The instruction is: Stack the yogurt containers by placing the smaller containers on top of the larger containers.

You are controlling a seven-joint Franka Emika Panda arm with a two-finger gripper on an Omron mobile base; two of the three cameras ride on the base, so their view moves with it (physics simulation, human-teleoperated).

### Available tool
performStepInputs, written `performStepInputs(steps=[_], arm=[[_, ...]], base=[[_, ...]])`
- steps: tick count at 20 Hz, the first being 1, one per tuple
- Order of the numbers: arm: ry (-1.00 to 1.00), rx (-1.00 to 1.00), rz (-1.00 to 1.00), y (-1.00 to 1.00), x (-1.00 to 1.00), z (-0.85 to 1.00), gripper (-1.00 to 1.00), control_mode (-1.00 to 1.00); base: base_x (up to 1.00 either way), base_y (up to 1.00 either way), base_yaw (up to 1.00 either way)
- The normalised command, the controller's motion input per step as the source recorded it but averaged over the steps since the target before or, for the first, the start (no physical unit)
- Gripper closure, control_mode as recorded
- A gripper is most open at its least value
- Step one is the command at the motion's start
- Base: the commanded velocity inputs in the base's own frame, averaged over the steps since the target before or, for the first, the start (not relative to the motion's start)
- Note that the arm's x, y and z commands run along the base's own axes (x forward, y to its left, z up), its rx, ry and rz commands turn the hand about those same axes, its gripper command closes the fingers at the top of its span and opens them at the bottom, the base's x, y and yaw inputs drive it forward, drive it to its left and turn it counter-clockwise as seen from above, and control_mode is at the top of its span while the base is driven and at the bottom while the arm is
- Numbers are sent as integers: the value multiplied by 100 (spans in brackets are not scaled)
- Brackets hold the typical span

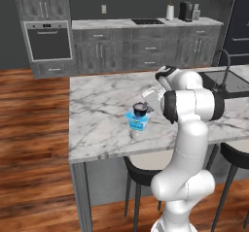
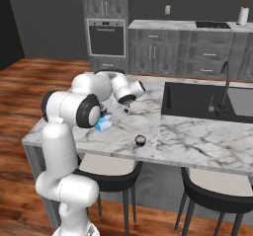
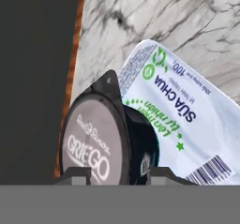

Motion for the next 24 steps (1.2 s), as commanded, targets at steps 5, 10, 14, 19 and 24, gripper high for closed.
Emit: performStepInputs(steps=[5,10,14,19,24], arm=[[0,-4,0,0,22,-15,100,-100],[0,-3,0,0,10,-12,100,-100],[0,-1,0,0,0,-5,100,-100],[0,-1,0,0,0,0,-100,-100],[0,-1,0,0,0,0,-100,-100]], base=[[0,0,0],[0,0,0],[0,0,0],[0,0,0],[0,0,0]])
